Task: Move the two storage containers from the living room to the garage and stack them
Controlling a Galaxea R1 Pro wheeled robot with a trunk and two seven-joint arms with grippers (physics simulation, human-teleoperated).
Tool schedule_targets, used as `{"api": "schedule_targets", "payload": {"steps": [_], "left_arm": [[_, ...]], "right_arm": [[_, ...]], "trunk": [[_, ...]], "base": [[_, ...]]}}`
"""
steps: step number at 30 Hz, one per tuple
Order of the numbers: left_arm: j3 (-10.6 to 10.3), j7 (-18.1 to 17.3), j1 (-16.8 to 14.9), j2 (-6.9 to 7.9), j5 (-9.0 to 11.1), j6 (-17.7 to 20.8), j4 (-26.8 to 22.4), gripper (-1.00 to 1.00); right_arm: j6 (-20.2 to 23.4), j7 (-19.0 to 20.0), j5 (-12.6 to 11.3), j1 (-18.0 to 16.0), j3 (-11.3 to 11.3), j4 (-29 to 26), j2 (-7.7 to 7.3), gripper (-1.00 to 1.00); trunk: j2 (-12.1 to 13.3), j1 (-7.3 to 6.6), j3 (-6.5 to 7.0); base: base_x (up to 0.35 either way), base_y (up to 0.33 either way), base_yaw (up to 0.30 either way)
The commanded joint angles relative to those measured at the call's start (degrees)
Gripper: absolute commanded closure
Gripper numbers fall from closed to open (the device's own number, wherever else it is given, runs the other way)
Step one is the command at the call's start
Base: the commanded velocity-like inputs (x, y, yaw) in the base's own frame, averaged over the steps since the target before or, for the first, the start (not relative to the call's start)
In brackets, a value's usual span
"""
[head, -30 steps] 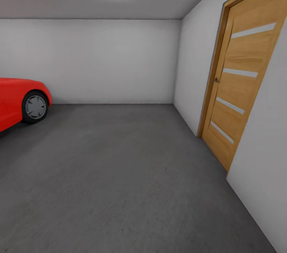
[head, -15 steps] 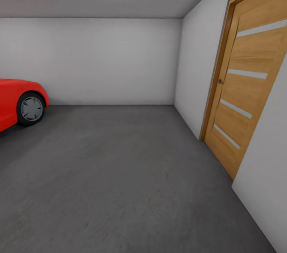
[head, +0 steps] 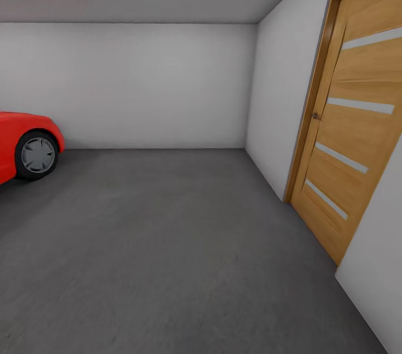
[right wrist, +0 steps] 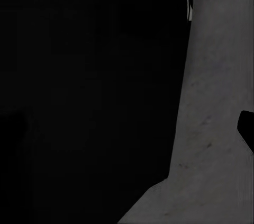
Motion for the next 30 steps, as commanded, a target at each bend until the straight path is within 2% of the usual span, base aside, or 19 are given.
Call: {"api": "schedule_targets", "payload": {"steps": [1,6,20,30], "left_arm": [[0.0,0.0,0.0,0.0,0.4,0.0,0.0,-1.0],[0.1,0.0,0.0,0.0,0.4,0.0,0.0,-1.0],[0.0,0.0,0.0,0.0,0.4,0.0,0.0,-1.0],[0.0,0.0,0.0,0.0,0.4,-0.1,0.0,-1.0]], "right_arm": [[0.0,0.0,0.3,0.0,0.0,0.0,0.0,-1.0],[-0.3,0.0,0.3,0.0,-0.2,0.0,0.03,-1.0],[-1.4,0.0,0.3,0.0,-0.3,0.0,0.04,-1.0],[-1.3,0.0,0.4,0.0,0.0,0.0,0.05,-1.0]], "trunk": [[0.0,0.03,-0.04],[0.0,0.03,-0.04],[0.0,0.03,-0.04],[0.0,0.03,-0.04]], "base": [[0.32,0.062,0.0],[0.321,0.076,-0.067],[0.321,0.084,-0.233],[0.321,0.088,-0.042]]}}
